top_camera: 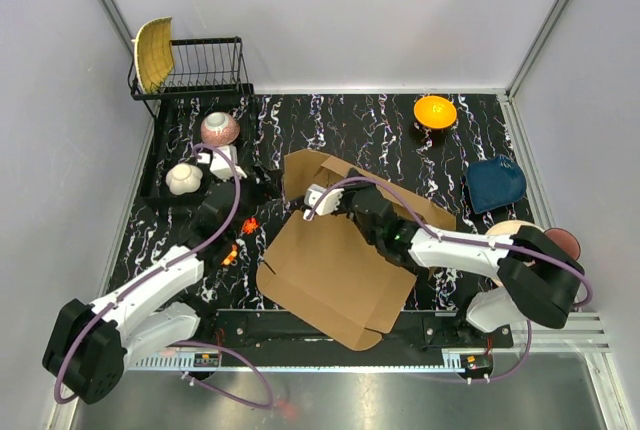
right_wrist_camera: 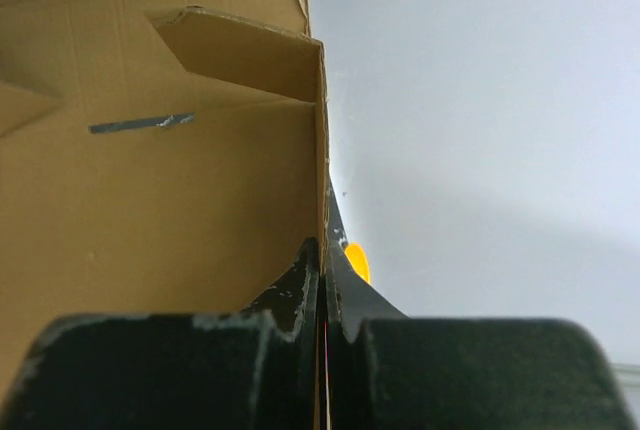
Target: Fold the paper box
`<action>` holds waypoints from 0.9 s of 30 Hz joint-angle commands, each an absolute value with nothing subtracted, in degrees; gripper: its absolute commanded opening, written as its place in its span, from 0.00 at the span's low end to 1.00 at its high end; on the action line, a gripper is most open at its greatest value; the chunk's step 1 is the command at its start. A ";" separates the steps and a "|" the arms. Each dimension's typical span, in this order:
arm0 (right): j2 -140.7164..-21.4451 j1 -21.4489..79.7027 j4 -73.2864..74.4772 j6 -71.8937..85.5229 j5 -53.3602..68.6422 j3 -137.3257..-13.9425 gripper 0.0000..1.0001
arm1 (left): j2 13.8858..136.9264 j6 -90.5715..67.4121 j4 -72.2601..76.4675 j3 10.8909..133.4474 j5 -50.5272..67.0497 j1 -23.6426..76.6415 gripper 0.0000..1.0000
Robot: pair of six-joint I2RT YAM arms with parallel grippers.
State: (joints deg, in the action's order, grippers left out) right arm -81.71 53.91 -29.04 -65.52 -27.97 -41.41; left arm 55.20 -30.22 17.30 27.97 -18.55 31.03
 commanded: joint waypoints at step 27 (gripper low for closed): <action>-81.74 60.47 -27.95 -47.64 -38.94 -37.70 0.00 | 67.40 -19.35 38.59 23.99 -10.90 35.33 0.76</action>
